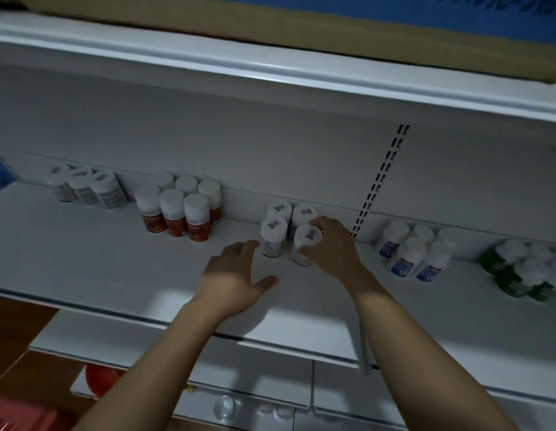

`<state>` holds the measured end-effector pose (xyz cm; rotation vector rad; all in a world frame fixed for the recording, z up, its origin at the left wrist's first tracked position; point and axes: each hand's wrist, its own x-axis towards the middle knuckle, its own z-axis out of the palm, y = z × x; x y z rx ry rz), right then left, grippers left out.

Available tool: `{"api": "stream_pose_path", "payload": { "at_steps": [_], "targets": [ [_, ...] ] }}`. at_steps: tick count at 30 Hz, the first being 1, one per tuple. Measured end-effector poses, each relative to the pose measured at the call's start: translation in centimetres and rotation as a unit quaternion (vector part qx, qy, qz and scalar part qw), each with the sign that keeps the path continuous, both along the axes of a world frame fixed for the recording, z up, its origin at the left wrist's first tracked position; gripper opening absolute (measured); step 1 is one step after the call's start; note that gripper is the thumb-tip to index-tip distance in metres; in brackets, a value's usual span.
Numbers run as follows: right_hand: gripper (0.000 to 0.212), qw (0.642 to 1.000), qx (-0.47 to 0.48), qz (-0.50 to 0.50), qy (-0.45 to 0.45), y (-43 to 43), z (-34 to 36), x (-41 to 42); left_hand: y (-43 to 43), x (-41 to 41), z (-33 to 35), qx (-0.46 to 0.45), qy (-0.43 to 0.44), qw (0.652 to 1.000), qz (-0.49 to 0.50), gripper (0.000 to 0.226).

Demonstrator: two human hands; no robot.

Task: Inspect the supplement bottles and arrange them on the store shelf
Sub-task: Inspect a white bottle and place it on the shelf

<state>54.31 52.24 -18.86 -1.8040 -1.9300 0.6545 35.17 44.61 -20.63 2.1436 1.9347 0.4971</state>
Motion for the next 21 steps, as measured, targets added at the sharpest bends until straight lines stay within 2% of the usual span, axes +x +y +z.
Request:
{"api": "stream_pose_path", "payload": {
  "at_steps": [6,12,16,19,21],
  "targets": [
    [0.055,1.0,0.002,0.011,-0.017,2.2,-1.0,-1.0,2.0,-1.6,0.7,-0.048,0.029,0.998,-0.022,0.07],
    [0.039,0.999,0.029,0.005,-0.017,2.0,-1.5,-1.5,2.4,-2.3,0.5,-0.079,0.033,0.996,-0.034,0.071],
    [0.046,0.993,0.089,0.006,-0.078,1.6,-1.3,-2.1,2.4,-3.1,0.2,-0.074,0.029,0.996,-0.03,0.072],
    [0.04,0.977,0.17,0.01,-0.131,1.2,-0.9,-3.8,1.7,-3.6,-0.2,-0.054,0.013,0.998,-0.021,0.071],
    [0.039,0.968,0.173,0.02,-0.181,1.2,-0.6,-5.2,1.0,-3.8,-0.6,-0.041,0.004,0.999,-0.018,0.072]
  ]
}}
